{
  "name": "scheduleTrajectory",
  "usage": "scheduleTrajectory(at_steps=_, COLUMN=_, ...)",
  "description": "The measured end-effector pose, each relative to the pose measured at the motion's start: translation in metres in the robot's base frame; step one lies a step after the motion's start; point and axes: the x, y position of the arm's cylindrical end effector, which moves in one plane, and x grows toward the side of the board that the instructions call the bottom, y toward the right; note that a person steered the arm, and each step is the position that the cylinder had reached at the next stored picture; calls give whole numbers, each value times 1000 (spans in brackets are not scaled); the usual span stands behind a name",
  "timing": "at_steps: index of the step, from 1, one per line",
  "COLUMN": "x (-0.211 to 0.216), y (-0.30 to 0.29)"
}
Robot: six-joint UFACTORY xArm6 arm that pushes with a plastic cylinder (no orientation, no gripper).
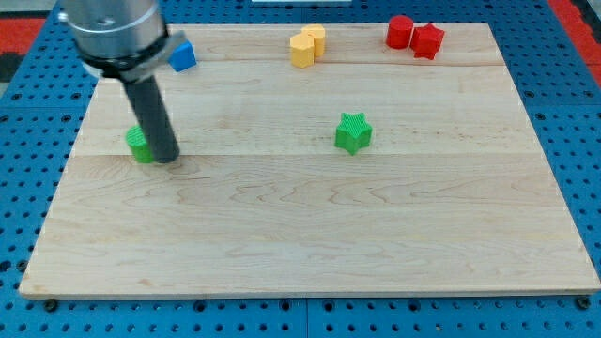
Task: Adjust the green star horizontally right towards green circle
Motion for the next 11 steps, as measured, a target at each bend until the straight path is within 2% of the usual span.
scheduleTrajectory(at_steps=1, x=-17, y=29)
scheduleTrajectory(at_steps=2, x=-66, y=130)
scheduleTrajectory(at_steps=3, x=-89, y=221)
scheduleTrajectory(at_steps=4, x=-95, y=295)
scheduleTrajectory(at_steps=5, x=-38, y=313)
scheduleTrajectory(at_steps=7, x=-14, y=130)
scheduleTrajectory(at_steps=8, x=-3, y=183)
scheduleTrajectory(at_steps=9, x=34, y=147)
scheduleTrajectory(at_steps=10, x=19, y=83)
scheduleTrajectory(at_steps=11, x=18, y=66)
